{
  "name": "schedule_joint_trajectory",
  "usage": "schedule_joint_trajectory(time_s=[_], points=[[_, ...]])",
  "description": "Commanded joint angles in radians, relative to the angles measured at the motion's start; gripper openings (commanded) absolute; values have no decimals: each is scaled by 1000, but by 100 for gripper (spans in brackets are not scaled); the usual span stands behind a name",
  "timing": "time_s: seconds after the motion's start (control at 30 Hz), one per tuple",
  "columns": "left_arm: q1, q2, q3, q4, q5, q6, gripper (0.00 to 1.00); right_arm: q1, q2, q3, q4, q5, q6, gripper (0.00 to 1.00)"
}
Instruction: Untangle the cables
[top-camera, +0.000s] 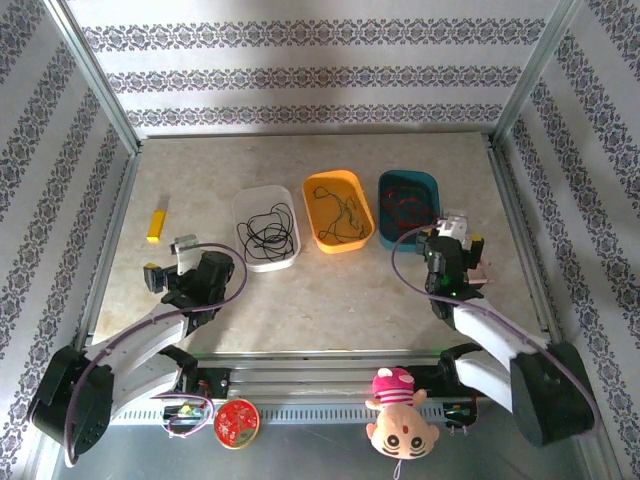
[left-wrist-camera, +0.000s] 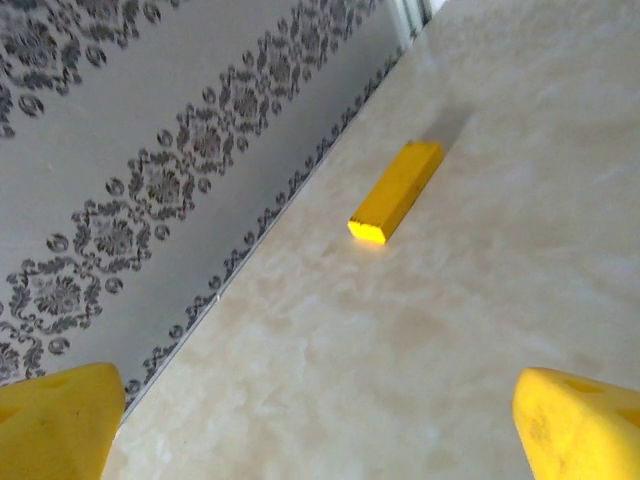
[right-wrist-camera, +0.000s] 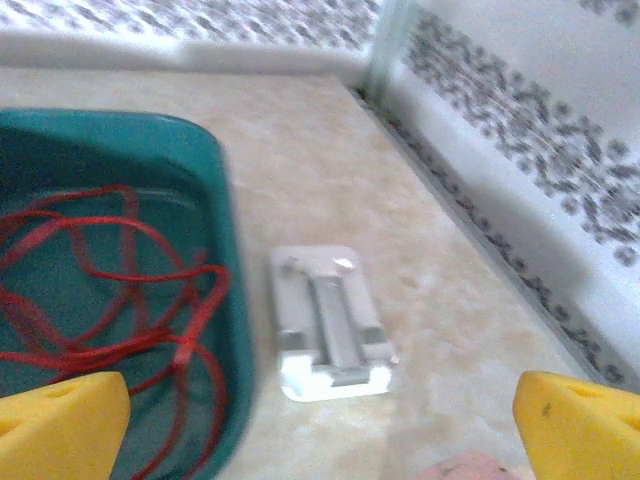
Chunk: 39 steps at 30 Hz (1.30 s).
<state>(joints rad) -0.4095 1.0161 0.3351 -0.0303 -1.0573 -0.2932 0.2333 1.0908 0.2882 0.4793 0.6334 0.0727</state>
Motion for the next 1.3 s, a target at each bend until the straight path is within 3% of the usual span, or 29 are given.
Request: schedule_joint_trajectory(time_s=[0.0, 0.17, 0.23, 0.3, 0.33, 0.4, 0.43, 0.5, 0.53, 0.57, 0.6, 0.63, 0.7, 0.77, 0.87, 0.97, 1.0, 1.03, 1.07, 1.13, 1.2, 1.27], points=[[43, 42, 4, 220, 58, 75, 99, -33, 80, -23, 203, 52, -3, 98], [116, 167, 26, 399, 210, 181, 99, -144, 212, -27, 404, -72, 59, 98], [138, 236, 39, 496, 244, 225, 99, -181, 330, -28, 567, -142, 71, 98], [163, 316, 68, 582, 286, 267, 99, -168, 308, 25, 418, -265, 17, 98], [173, 350, 85, 605, 302, 278, 99, -164, 320, 25, 437, -346, -15, 98], [191, 421, 119, 669, 332, 303, 99, -155, 454, -3, 644, -495, -90, 98], [195, 448, 125, 708, 349, 320, 99, -154, 475, 1, 675, -507, -96, 98], [196, 502, 136, 806, 387, 357, 99, -175, 408, 33, 498, -557, -83, 98], [198, 524, 134, 828, 406, 333, 99, -186, 423, 29, 539, -580, -81, 98], [215, 577, 106, 966, 470, 387, 99, -190, 441, 23, 575, -583, -74, 98], [211, 587, 122, 949, 459, 381, 99, -190, 437, 24, 562, -586, -76, 98], [220, 552, 140, 831, 483, 329, 99, -193, 431, 26, 549, -594, -76, 98], [240, 559, 103, 947, 516, 349, 99, -196, 432, 25, 555, -604, -76, 98], [244, 541, 106, 892, 535, 323, 99, -199, 431, 26, 552, -606, -73, 98], [286, 531, 95, 889, 668, 307, 99, -209, 431, 26, 552, -623, -67, 98], [370, 540, 62, 916, 922, 278, 99, -218, 432, 28, 552, -633, -59, 98], [382, 591, 34, 1058, 957, 299, 99, -221, 432, 28, 552, -634, -56, 98], [382, 596, 30, 1049, 946, 291, 99, -221, 432, 28, 550, -636, -56, 98], [386, 554, 54, 925, 942, 269, 99, -222, 432, 28, 550, -636, -54, 98], [387, 596, 27, 1067, 924, 281, 99, -222, 433, 28, 550, -634, -52, 98], [390, 563, 34, 986, 900, 254, 99, -223, 433, 32, 544, -628, -49, 98], [388, 588, 24, 1056, 898, 268, 99, -223, 432, 34, 539, -628, -48, 98]])
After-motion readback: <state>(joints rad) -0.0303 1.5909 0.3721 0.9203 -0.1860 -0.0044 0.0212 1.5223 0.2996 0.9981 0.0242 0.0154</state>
